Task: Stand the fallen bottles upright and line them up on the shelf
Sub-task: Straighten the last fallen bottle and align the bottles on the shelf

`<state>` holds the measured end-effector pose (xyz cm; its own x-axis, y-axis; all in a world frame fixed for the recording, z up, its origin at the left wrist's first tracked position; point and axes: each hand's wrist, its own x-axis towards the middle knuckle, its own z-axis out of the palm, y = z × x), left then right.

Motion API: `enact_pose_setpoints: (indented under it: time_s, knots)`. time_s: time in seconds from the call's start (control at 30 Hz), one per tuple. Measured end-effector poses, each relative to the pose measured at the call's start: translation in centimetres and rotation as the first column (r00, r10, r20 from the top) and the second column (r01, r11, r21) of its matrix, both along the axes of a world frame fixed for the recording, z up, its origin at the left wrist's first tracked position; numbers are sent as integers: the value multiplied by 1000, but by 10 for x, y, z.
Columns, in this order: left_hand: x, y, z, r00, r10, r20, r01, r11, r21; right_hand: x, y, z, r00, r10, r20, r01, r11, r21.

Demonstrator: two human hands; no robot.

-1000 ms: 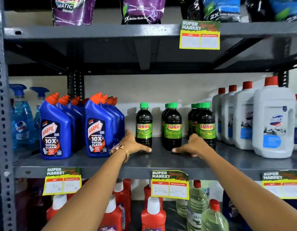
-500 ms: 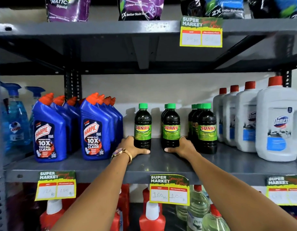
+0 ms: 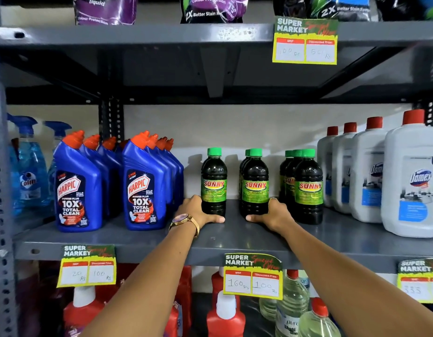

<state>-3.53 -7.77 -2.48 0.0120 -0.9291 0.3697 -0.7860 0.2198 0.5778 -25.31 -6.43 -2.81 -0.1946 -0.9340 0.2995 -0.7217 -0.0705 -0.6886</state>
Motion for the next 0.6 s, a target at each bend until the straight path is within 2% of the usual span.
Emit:
enact_pose_setpoints:
  time_s: [0.6]
  knots:
    - [-2, -5, -3, 999, 37, 5, -36, 999, -24, -2, -7, -3, 998, 0, -70, 0, 1000, -10]
